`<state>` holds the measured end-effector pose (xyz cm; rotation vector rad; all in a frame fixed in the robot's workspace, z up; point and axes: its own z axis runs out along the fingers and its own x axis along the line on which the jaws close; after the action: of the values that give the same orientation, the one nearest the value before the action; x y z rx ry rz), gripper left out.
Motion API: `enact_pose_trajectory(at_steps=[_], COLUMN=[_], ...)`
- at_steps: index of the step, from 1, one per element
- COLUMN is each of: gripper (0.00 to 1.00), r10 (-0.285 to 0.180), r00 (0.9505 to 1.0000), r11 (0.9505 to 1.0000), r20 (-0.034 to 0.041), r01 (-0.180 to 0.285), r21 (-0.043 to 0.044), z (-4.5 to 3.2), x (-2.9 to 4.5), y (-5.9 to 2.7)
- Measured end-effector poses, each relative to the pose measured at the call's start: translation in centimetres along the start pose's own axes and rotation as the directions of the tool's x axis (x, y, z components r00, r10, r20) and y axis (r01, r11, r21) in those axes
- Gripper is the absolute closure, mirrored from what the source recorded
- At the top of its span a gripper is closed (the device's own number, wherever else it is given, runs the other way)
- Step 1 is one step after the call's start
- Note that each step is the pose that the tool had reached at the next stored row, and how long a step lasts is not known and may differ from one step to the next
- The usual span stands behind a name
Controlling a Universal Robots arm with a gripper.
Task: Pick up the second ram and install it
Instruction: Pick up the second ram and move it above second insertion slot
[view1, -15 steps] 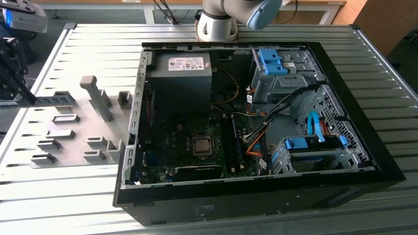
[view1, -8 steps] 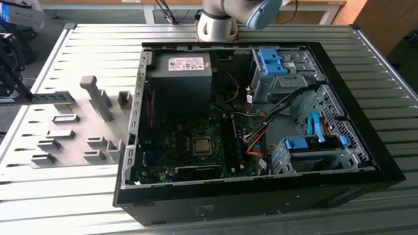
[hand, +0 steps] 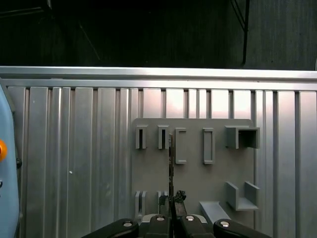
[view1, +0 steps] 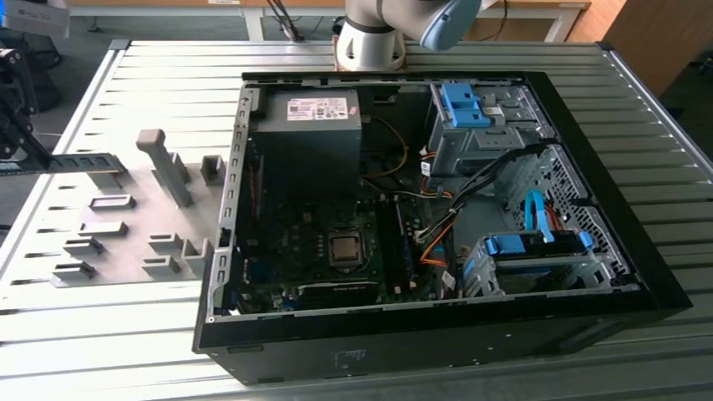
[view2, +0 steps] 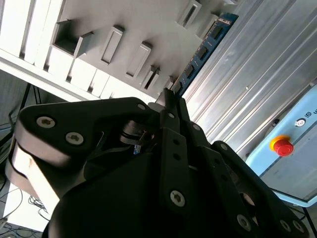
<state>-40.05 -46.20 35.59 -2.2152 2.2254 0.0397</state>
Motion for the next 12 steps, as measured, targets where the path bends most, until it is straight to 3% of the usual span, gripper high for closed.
enact_pose_trajectory(at_steps=[12], gripper=[0.86], r10=[0.0], r00=[1.0], r11=[1.0], r20=[-0.0001], r01=[0.0], r21=[-0.0002], z=[-1.18], x=[-0.03], y=[0.02])
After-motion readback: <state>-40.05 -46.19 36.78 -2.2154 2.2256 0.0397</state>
